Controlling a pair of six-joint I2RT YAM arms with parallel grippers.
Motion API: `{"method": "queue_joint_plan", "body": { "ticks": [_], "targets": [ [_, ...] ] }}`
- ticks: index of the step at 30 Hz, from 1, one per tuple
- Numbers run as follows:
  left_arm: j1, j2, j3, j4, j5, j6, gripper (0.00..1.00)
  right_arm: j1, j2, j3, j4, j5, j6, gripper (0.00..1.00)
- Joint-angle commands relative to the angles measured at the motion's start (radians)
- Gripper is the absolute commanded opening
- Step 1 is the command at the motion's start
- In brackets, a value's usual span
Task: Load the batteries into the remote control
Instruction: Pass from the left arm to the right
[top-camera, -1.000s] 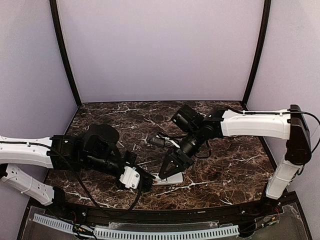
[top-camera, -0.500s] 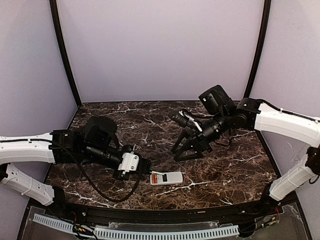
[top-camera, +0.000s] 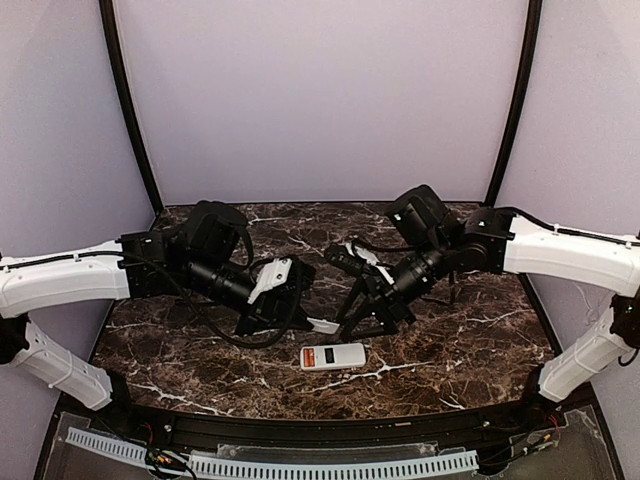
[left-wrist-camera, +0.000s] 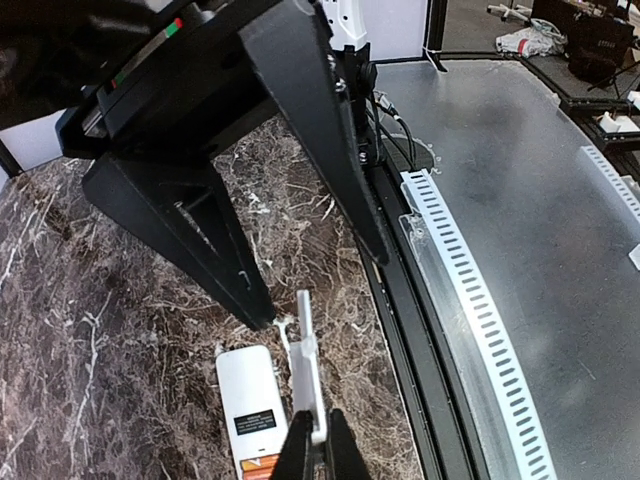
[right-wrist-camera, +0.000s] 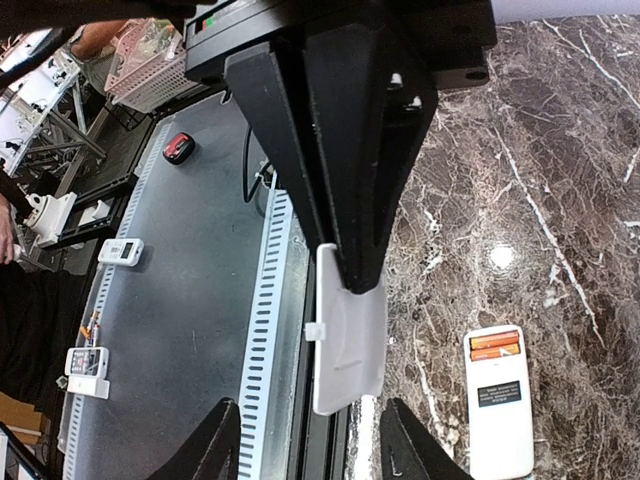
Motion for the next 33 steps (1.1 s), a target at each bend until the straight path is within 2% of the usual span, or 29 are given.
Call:
{"method": "queue_joint_plan", "body": {
  "ticks": [1,8,12,17,23,25,27,28,29,30,33],
  "targets": [
    [0.021,0.014,0.036,-0.032,0.083,-0.068,0.00,0.025,0.022,0.025,0.012,0.054,-0.013,0.44],
    [0.039,0.040,0.055,-0.026,0.108,-0.107,0.00,0.031,0.033,0.039,0.014,0.102,-0.004,0.34],
    [0.042,0.050,0.059,-0.024,0.120,-0.116,0.00,0.031,0.030,0.040,0.025,0.121,0.003,0.23],
    [0.042,0.057,0.061,-0.025,0.128,-0.118,0.00,0.032,0.028,0.043,0.032,0.125,0.007,0.18],
    [0.065,0.060,0.062,-0.008,0.130,-0.152,0.00,0.031,0.026,0.037,0.033,0.108,0.008,0.01],
    [0.076,0.053,0.058,0.011,0.120,-0.173,0.01,0.031,0.025,0.034,0.037,0.117,0.014,0.00],
    [0.089,0.045,0.049,0.042,0.083,-0.207,0.07,0.017,0.016,0.018,0.064,0.116,0.039,0.00],
    [0.092,0.035,0.044,0.052,0.066,-0.217,0.21,0.005,0.012,0.005,0.087,0.104,0.059,0.00],
    [0.098,0.029,0.035,0.073,0.010,-0.241,0.43,-0.012,0.007,-0.009,0.120,0.086,0.102,0.00],
    [0.100,0.013,0.031,0.081,-0.023,-0.264,0.51,-0.031,0.004,-0.025,0.153,0.067,0.131,0.00],
    [0.103,-0.031,0.000,0.129,-0.189,-0.286,0.93,-0.082,-0.005,-0.085,0.274,0.040,0.266,0.00]
  ]
}}
